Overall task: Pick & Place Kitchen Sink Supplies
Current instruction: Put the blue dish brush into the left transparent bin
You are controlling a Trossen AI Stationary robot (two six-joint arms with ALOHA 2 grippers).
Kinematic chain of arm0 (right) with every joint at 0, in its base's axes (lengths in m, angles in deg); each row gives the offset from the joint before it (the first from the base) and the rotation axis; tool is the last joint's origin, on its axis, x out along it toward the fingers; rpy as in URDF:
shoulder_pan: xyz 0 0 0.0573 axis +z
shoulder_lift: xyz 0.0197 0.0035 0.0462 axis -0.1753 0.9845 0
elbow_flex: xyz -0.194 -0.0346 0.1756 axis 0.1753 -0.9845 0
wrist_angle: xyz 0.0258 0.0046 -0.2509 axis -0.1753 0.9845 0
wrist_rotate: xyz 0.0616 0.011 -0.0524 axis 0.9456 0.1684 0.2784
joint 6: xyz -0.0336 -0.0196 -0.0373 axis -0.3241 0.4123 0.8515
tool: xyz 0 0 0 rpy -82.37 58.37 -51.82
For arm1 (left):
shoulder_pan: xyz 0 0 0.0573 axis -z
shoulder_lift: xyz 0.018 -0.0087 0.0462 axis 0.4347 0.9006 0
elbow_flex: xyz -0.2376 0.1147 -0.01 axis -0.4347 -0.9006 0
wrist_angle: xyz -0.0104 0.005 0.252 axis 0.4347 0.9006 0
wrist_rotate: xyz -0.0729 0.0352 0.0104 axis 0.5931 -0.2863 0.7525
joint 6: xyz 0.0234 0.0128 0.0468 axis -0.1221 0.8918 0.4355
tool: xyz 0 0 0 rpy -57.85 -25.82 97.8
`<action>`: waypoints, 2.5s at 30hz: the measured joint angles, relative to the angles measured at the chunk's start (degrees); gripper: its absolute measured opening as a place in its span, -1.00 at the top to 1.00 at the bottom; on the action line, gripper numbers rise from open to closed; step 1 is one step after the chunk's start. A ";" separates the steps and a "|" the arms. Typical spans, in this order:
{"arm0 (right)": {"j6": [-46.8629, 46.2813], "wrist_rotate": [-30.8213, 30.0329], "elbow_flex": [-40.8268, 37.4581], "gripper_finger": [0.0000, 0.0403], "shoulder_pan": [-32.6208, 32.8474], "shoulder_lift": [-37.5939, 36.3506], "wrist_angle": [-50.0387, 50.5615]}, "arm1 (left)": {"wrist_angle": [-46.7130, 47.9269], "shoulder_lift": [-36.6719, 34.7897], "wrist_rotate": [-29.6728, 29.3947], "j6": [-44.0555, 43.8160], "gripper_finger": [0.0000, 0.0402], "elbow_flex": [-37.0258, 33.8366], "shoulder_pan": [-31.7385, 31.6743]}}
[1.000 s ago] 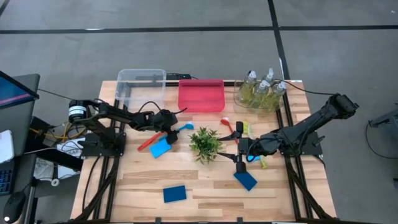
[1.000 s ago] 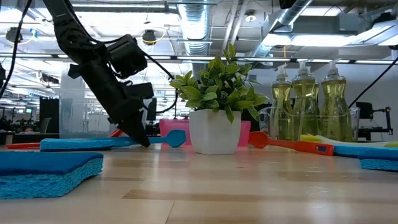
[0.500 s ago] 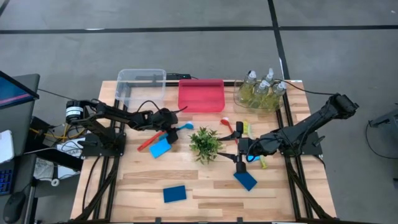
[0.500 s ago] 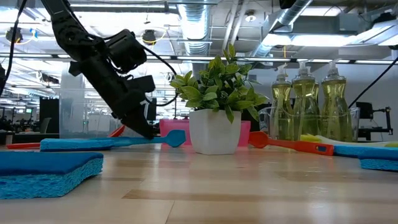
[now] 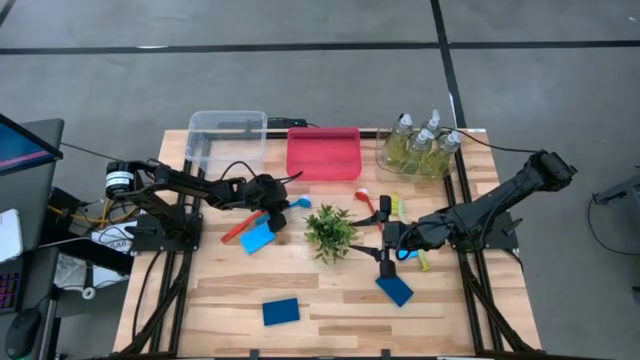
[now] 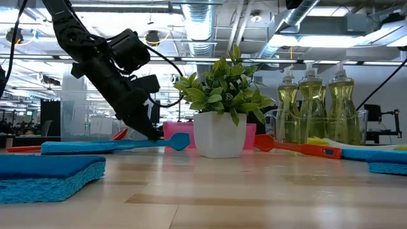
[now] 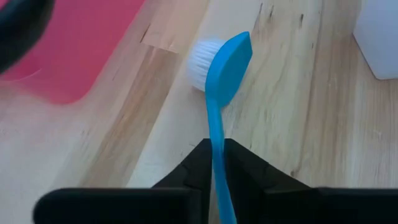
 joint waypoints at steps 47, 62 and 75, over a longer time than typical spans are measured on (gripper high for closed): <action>0.00 0.02 -0.02 -0.14 0.00 0.07 0.02 | -6.30 7.69 -0.20 -7.13 0.26 0.12 0.13; 0.00 0.00 -0.02 -0.14 0.00 0.07 0.15 | -5.79 4.70 3.99 -7.48 0.61 -0.15 0.12; 0.00 0.02 -0.02 -0.14 0.00 0.07 0.15 | -7.19 4.68 3.56 -7.13 0.79 -0.10 -0.72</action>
